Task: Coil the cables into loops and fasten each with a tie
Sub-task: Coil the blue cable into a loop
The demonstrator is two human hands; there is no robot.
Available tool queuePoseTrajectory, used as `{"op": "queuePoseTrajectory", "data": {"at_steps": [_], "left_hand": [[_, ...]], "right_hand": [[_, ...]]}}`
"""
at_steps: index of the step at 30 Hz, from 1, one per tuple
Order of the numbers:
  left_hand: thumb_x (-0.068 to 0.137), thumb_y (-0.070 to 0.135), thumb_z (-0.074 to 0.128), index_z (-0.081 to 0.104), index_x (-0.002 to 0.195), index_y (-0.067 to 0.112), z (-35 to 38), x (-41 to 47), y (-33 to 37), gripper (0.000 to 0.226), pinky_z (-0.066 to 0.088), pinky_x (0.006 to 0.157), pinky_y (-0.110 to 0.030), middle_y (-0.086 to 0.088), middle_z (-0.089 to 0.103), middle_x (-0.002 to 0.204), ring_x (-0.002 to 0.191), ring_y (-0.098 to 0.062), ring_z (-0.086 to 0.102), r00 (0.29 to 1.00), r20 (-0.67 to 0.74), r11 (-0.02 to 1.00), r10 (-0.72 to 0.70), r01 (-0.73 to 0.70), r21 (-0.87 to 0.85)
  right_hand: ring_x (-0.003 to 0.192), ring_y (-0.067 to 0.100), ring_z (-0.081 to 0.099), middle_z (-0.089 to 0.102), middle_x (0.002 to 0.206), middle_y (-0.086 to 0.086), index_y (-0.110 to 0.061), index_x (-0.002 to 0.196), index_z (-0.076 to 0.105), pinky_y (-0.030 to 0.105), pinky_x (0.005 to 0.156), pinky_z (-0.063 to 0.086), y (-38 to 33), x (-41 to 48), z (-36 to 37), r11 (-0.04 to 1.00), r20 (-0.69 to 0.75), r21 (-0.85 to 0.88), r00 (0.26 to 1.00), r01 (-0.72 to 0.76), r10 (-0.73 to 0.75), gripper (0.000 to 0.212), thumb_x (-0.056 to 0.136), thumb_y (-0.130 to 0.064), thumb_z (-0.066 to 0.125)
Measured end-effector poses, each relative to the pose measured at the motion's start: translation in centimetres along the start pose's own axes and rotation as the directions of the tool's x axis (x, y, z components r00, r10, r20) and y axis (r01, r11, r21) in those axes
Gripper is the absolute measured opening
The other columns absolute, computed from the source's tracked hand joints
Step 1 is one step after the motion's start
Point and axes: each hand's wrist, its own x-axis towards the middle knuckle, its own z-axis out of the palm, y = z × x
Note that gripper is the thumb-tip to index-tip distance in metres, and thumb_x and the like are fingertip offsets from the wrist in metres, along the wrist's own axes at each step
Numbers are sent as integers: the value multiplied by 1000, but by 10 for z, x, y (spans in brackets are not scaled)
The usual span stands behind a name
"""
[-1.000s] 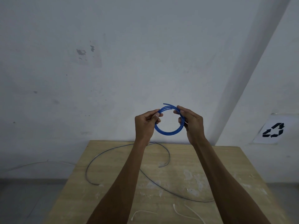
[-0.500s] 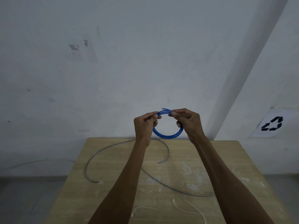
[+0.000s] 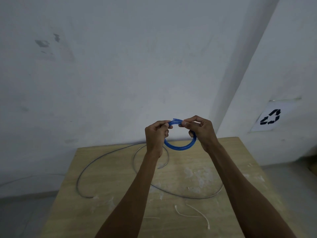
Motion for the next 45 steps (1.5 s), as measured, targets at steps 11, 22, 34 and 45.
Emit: {"op": "queuePoseTrajectory", "data": {"at_steps": [11, 22, 34, 45], "left_hand": [[98, 17, 69, 80, 100, 21, 41, 16, -33, 12, 46, 56, -24, 3, 76, 75, 58, -5, 56, 966, 139, 936, 219, -249, 251], [100, 10, 64, 76, 114, 3, 44, 10, -74, 20, 40, 52, -21, -12, 76, 80, 53, -8, 46, 958, 286, 959, 17, -97, 267], [97, 7, 67, 80, 99, 6, 31, -8, -118, 13, 40, 49, -22, -13, 75, 74, 50, -11, 47, 982, 189, 959, -5, -49, 279], [93, 13, 74, 81, 101, 7, -2, -34, -151, 13, 43, 54, -22, -12, 77, 78, 57, -12, 54, 969, 158, 927, -192, 126, 354]], "right_hand": [[55, 19, 54, 78, 95, 16, 4, 102, 73, 24, 57, 49, 14, 13, -56, 999, 86, -10, 995, -48, 49, 16, 92, -7, 72], [60, 22, 67, 79, 92, 17, -4, 97, 78, 31, 66, 53, 72, 12, -81, 988, 127, -9, 980, -151, 151, 11, 85, -4, 78], [83, 37, 71, 77, 90, 23, 2, 94, 77, 34, 73, 58, 118, -1, -72, 982, 150, 48, 973, -185, 176, 13, 81, 2, 80], [78, 33, 74, 78, 88, 20, 4, 97, 76, 31, 70, 58, 159, -37, -59, 968, 180, 18, 953, -250, 242, 16, 81, 3, 79]]}}
